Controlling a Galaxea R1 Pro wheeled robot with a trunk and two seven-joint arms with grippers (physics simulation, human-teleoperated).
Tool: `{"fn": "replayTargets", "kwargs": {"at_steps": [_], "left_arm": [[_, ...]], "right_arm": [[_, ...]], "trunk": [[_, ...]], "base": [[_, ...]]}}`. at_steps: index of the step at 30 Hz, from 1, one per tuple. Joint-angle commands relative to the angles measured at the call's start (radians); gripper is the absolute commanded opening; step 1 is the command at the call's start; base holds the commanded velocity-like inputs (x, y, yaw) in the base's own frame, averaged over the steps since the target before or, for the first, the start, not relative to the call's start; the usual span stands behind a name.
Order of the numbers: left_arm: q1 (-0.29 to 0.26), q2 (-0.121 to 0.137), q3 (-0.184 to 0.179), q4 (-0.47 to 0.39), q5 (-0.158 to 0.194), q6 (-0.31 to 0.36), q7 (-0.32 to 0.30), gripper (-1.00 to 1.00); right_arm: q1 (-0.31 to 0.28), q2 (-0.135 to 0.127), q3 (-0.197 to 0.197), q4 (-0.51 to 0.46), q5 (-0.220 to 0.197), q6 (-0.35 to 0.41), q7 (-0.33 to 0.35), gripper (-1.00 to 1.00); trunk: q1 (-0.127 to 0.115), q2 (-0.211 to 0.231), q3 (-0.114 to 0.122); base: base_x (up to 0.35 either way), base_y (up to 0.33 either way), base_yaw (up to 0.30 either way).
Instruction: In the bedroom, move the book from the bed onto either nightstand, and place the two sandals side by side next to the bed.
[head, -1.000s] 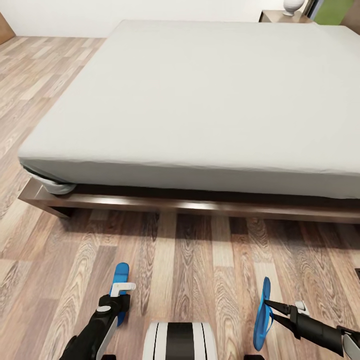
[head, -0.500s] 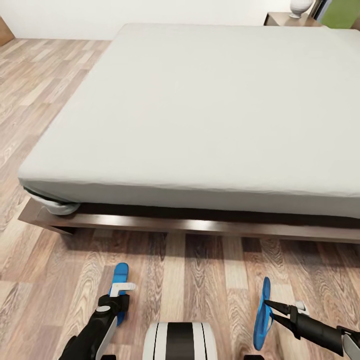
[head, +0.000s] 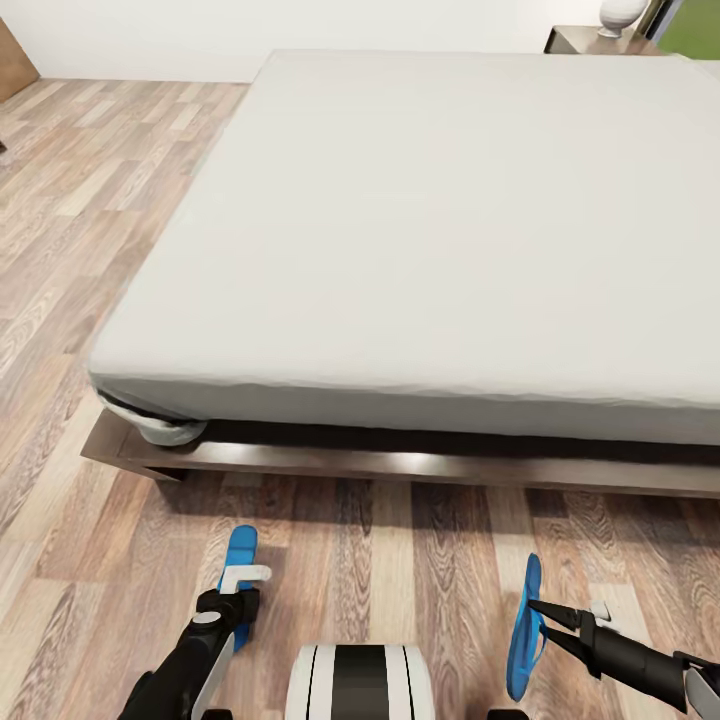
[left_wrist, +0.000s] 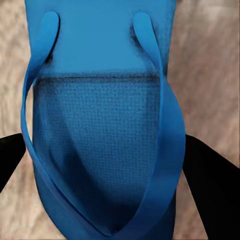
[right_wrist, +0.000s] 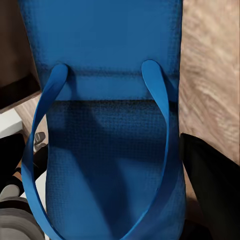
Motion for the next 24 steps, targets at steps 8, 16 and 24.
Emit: {"fn": "replayTargets", "kwargs": {"at_steps": [8,16,24], "left_arm": [[0.000,-0.001,0.000,-0.001,-0.007,0.005,-0.001,-1.00],[0.000,-0.002,-0.001,-0.001,-0.008,0.004,-0.001,-1.00],[0.000,-0.001,0.001,-0.001,-0.007,0.004,-0.001,-1.00]], "right_arm": [[0.000,0.000,-0.002,-0.001,-0.004,0.008,0.002,-1.00],[0.000,0.000,-0.002,-0.001,-0.006,0.008,0.002,-1.00],[0.000,0.000,-0.002,-0.001,-0.005,0.008,0.002,-1.00]], "trunk": [[0.000,0.000,-0.001],[0.000,0.000,-0.001],[0.000,0.000,-0.001]], "base": [[0.110,0.126,0.000],[0.004,0.004,0.000],[0.000,0.131,0.000]]}}
